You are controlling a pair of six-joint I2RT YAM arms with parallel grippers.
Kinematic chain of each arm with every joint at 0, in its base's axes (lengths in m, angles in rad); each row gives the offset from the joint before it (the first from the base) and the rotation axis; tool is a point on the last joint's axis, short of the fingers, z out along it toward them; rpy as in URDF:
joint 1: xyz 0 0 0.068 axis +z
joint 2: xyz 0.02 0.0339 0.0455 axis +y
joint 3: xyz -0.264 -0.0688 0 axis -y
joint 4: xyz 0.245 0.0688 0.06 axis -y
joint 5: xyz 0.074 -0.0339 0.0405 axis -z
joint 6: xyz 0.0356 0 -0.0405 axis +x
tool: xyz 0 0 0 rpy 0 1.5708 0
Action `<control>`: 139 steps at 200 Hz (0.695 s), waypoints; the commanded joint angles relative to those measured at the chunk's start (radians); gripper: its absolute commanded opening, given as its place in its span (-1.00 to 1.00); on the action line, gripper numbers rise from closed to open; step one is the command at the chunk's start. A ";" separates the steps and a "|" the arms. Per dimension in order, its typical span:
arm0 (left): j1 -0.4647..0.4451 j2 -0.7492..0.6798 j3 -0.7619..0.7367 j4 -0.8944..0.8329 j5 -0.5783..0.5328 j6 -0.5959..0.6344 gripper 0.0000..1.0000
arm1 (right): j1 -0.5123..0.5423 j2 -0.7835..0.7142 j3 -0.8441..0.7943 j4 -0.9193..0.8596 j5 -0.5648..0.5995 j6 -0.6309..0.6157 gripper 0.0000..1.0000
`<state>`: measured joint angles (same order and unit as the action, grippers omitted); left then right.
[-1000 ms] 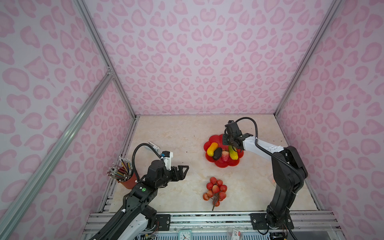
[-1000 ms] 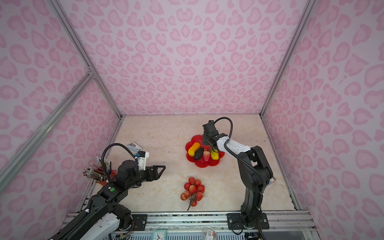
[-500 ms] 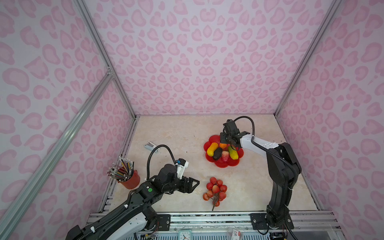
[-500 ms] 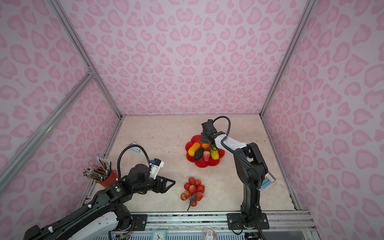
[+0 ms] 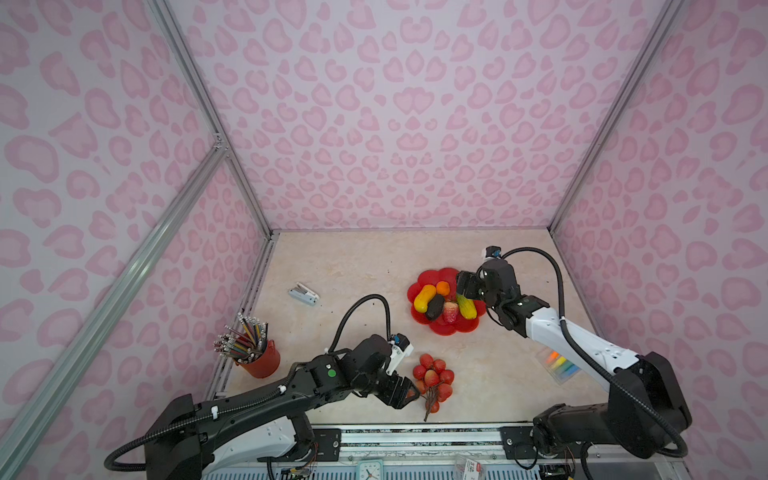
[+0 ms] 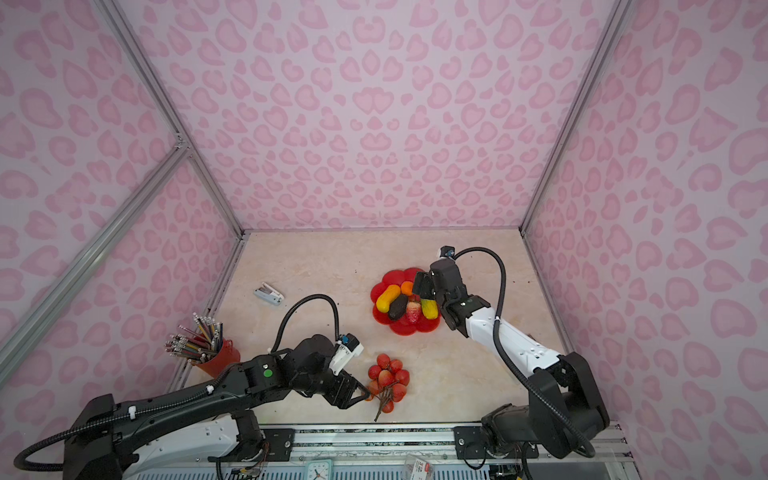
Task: Place and organize the fake fruits in the fruit bowl
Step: 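Grasp the red lychee bunch stems with the left gripper while the right withdraws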
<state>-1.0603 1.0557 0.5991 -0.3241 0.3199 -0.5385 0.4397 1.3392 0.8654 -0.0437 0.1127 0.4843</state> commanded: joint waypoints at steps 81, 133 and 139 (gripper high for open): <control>-0.131 0.210 0.129 -0.043 0.045 -0.070 0.46 | 0.002 -0.241 -0.172 -0.040 0.093 0.073 0.85; -0.152 0.340 0.189 -0.036 0.078 -0.095 0.32 | -0.001 -0.368 -0.244 -0.067 0.151 0.089 0.86; -0.152 0.354 0.192 -0.036 0.083 -0.096 0.27 | -0.003 -0.385 -0.251 -0.071 0.156 0.091 0.86</control>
<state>-1.2114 1.3682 0.7750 -0.3653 0.3759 -0.6128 0.4400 0.9985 0.6415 -0.0975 0.2203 0.5579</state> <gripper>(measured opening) 0.668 0.930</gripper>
